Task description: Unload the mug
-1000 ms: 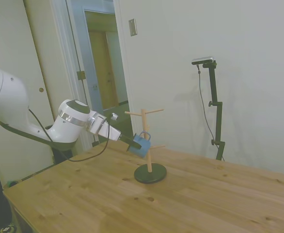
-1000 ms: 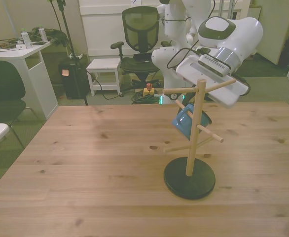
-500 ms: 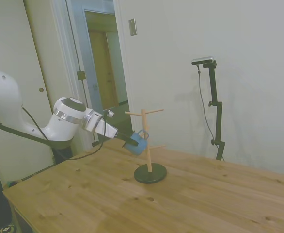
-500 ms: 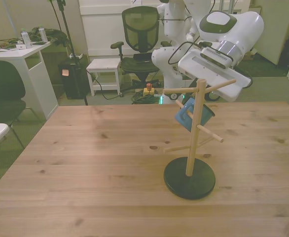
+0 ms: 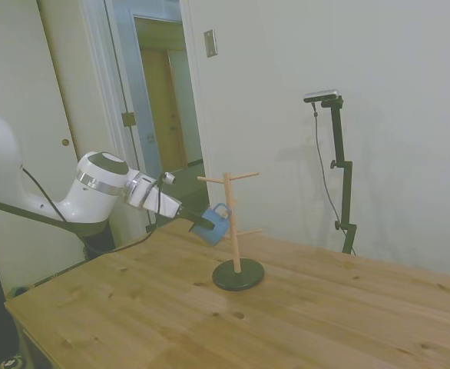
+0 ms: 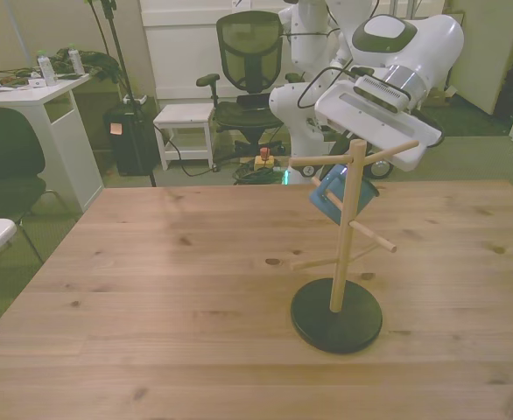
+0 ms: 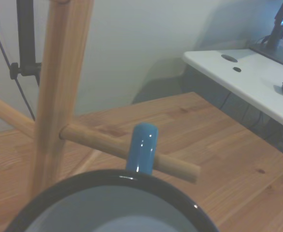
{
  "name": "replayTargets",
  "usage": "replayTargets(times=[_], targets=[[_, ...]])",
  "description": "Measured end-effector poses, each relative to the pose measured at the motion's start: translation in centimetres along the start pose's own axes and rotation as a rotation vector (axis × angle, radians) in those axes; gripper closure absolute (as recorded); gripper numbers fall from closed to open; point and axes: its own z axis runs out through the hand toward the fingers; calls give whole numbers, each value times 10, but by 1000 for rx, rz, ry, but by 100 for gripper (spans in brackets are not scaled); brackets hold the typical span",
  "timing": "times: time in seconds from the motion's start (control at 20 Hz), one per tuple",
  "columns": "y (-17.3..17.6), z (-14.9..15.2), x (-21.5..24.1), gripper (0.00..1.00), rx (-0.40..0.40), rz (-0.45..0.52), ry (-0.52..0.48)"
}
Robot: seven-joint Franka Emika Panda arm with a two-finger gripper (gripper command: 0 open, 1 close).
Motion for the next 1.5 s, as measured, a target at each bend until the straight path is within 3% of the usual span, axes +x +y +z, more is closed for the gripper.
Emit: replayTargets(times=[0.6, 1.0, 1.1, 1.5], targets=[[53, -17, 17, 100, 9, 22, -27], [71, -115, -2, 100, 145, -134, -352], [68, -113, 1, 100, 159, -168, -435], [41, -50, -27, 100, 130, -341, -762]])
